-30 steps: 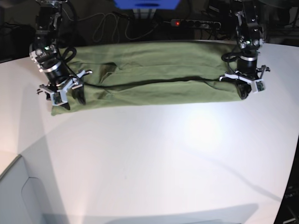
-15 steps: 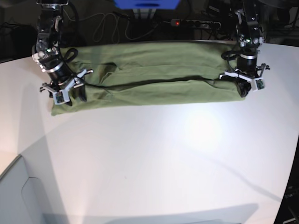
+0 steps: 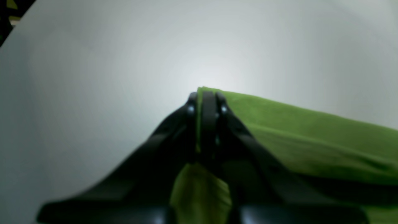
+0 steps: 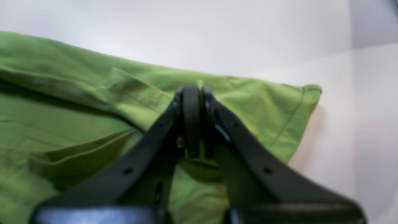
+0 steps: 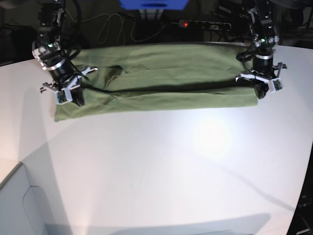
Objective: Fold the T-shirt properly
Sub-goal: 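Pull the folded edge toward the hem to flatten the fold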
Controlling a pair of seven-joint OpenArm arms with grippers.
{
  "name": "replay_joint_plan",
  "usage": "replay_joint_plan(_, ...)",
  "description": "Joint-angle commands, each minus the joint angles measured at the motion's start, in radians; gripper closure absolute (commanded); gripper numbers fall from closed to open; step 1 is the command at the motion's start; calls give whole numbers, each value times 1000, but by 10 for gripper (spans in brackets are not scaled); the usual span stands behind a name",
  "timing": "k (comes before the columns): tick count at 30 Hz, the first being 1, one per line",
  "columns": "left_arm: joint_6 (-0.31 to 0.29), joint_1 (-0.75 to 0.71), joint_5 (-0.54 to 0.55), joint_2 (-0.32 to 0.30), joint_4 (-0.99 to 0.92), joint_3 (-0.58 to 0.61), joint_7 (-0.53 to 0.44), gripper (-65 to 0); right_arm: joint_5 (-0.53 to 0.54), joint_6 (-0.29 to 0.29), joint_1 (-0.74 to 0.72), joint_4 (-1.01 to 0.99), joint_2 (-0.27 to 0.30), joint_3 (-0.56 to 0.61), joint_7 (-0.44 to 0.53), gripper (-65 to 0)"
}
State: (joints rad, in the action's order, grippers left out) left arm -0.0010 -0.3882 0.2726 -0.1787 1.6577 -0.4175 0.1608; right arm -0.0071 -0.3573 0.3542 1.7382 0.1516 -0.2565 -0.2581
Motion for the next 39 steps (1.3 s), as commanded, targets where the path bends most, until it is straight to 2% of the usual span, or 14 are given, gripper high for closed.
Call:
replay_joint_plan(1, 2, 2, 3, -9, 17, -8, -27, 0, 12, -1, 6, 30, 7, -5, 27, -1)
replay_joint_plan(16, 2, -36, 3, -9, 20, -22, -27, 0, 12, -1, 82, 69, 4, -7, 30, -1)
replay_joint_plan(24, 2, -51, 3, -9, 17, -22, -27, 0, 9, -1, 141, 45, 7, -7, 171, -1)
replay_joint_plan(39, 0, -85, 0, -3, 8, -22, -27, 0, 11, -1, 153, -10, 10, -7, 181, -1)
